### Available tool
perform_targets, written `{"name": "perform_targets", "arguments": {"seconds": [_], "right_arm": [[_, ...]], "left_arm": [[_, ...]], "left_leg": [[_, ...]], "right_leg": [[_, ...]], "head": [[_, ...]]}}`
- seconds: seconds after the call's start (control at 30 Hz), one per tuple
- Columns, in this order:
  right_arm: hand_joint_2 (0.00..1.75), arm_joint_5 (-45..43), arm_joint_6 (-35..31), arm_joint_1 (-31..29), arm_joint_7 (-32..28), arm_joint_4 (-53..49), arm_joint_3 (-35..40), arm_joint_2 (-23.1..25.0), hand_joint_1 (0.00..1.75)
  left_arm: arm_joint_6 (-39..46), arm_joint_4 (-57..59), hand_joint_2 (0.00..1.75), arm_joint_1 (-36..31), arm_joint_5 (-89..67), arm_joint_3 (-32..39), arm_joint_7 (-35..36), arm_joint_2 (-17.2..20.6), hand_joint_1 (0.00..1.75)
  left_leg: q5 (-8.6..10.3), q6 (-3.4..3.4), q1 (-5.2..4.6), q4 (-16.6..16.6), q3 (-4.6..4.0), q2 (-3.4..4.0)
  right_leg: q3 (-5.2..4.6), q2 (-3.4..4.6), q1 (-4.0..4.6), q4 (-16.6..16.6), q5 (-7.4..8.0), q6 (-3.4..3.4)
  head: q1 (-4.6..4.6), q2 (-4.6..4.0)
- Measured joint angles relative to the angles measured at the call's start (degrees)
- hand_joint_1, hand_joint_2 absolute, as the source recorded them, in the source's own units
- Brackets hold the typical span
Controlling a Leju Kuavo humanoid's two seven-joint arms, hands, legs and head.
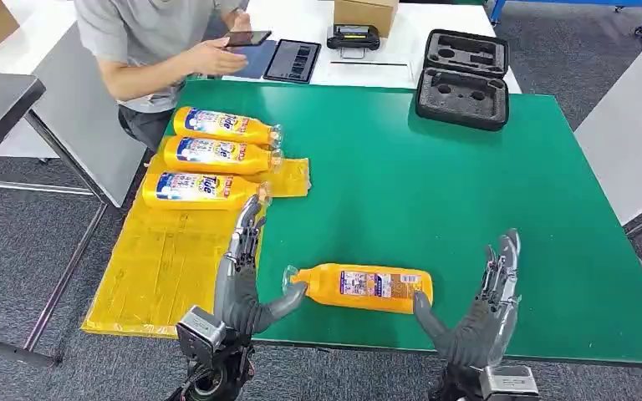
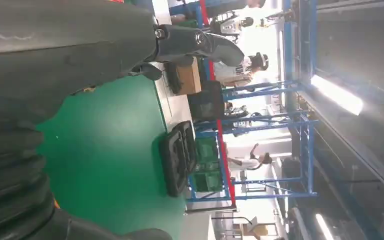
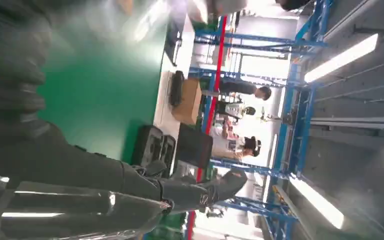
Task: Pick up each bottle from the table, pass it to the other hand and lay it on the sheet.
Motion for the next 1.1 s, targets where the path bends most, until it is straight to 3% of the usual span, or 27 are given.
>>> {"name": "perform_targets", "arguments": {"seconds": [0.07,0.2,0.63,0.9,1.1], "right_arm": [[1.75,1.05,-1.83,-0.38,0.67,0.22,0.39,-0.56,0.00],[1.75,10.43,-1.62,-2.48,12.08,7.62,-0.47,-2.88,0.00],[1.75,21.85,8.46,-3.63,17.83,15.65,-7.76,-4.77,0.00],[1.75,30.72,11.59,-4.22,22.27,17.95,-9.90,-4.22,0.00],[1.75,31.89,11.96,-4.52,22.82,18.64,-10.77,-4.15,0.00]], "left_arm": [[-0.13,0.00,1.75,-0.26,0.02,0.00,0.00,-0.11,0.00],[-0.63,-0.52,1.75,-0.43,-0.15,0.22,-0.02,-1.22,0.00],[-1.66,-1.92,1.75,0.07,-0.24,0.57,-0.02,-1.38,0.00],[-3.48,-2.16,1.75,-0.37,0.11,0.59,0.00,-1.84,0.00],[-3.67,-2.14,1.75,-0.79,0.11,0.59,0.00,-2.32,0.00]], "left_leg": [[0.00,0.00,0.00,0.00,0.00,0.00],[0.01,0.02,-0.01,0.00,0.01,-0.05],[0.03,0.06,0.00,0.00,-0.04,-0.05],[0.05,0.07,-0.02,0.00,-0.03,-0.05],[0.04,0.07,-0.02,0.00,-0.03,-0.05]], "right_leg": [[0.00,0.00,0.00,0.00,0.00,0.00],[0.03,-0.02,-0.02,-0.01,0.00,0.01],[0.01,-0.11,0.01,0.00,0.00,0.01],[0.02,-0.11,-0.01,-0.01,0.01,0.01],[0.01,-0.11,-0.01,-0.01,0.01,0.02]], "head": [[0.00,0.00],[-0.02,0.00],[-0.02,0.00],[0.00,0.00],[-0.02,0.00]]}}
